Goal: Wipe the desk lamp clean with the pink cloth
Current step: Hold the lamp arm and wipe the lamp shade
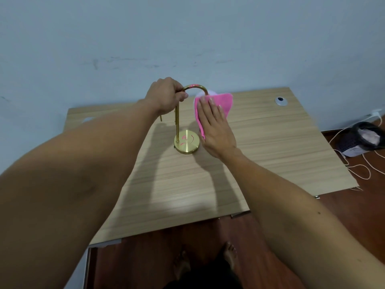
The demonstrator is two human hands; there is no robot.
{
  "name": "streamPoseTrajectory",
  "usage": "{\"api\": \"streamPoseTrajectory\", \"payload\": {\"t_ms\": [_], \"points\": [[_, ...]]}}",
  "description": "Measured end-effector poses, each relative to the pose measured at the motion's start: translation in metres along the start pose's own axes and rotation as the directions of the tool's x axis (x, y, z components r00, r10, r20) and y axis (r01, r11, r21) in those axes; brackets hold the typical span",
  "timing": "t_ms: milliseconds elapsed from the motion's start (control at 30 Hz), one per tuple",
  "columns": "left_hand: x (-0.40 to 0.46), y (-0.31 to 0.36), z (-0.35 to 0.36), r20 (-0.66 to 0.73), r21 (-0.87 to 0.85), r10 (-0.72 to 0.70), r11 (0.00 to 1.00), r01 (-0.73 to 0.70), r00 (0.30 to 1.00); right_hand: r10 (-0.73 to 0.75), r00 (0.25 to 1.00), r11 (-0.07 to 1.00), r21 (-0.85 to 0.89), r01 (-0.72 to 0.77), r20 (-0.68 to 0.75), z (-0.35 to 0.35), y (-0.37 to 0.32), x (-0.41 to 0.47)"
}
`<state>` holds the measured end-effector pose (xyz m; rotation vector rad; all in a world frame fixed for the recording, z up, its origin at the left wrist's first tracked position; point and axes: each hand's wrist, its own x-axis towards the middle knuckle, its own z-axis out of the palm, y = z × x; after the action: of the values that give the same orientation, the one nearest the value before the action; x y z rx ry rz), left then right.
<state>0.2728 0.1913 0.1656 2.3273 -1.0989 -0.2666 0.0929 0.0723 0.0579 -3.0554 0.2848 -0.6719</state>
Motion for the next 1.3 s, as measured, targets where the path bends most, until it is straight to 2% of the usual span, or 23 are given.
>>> {"api": "streamPoseTrajectory", "payload": {"t_ms": [100, 200, 367, 500, 633, 733, 900, 1133, 1300], "points": [[-0.001, 0.001, 0.000, 0.002, 0.008, 0.003, 1.000, -0.003, 1.000, -0.116, 0.993, 0.986, -0.117, 0.117, 0.012, 0.005, 0.009, -0.022], [0.000, 0.002, -0.002, 0.007, 0.023, 0.010, 1.000, -0.011, 1.000, -0.171, 0.985, 0.977, -0.133, 0.170, 0.000, -0.001, 0.010, 0.003], [0.001, 0.002, -0.002, 0.006, 0.015, 0.007, 1.000, -0.007, 1.000, -0.137, 0.990, 0.983, -0.118, 0.138, 0.017, 0.006, 0.005, 0.001], [0.001, 0.000, -0.001, -0.003, -0.003, 0.009, 1.000, -0.009, 1.000, -0.214, 0.974, 0.962, -0.158, 0.224, 0.076, 0.005, 0.012, -0.017], [0.002, 0.002, -0.001, 0.006, 0.007, 0.018, 1.000, -0.018, 1.000, -0.182, 0.983, 0.967, -0.175, 0.185, 0.037, -0.004, 0.009, 0.018], [0.002, 0.002, -0.002, 0.009, 0.007, 0.020, 1.000, -0.020, 1.000, -0.164, 0.986, 0.971, -0.170, 0.166, 0.025, 0.001, 0.004, 0.008], [0.002, -0.001, 0.000, 0.001, -0.003, 0.011, 1.000, -0.011, 1.000, -0.286, 0.951, 0.932, -0.195, 0.304, 0.119, -0.002, 0.016, -0.014], [0.004, 0.001, -0.001, 0.021, 0.018, 0.027, 0.999, -0.028, 0.999, -0.240, 0.966, 0.941, -0.220, 0.256, 0.097, -0.013, 0.012, 0.020], [0.004, -0.002, 0.001, 0.004, -0.002, 0.020, 1.000, -0.020, 1.000, -0.356, 0.918, 0.890, -0.238, 0.390, 0.175, -0.008, 0.022, -0.008]]}}
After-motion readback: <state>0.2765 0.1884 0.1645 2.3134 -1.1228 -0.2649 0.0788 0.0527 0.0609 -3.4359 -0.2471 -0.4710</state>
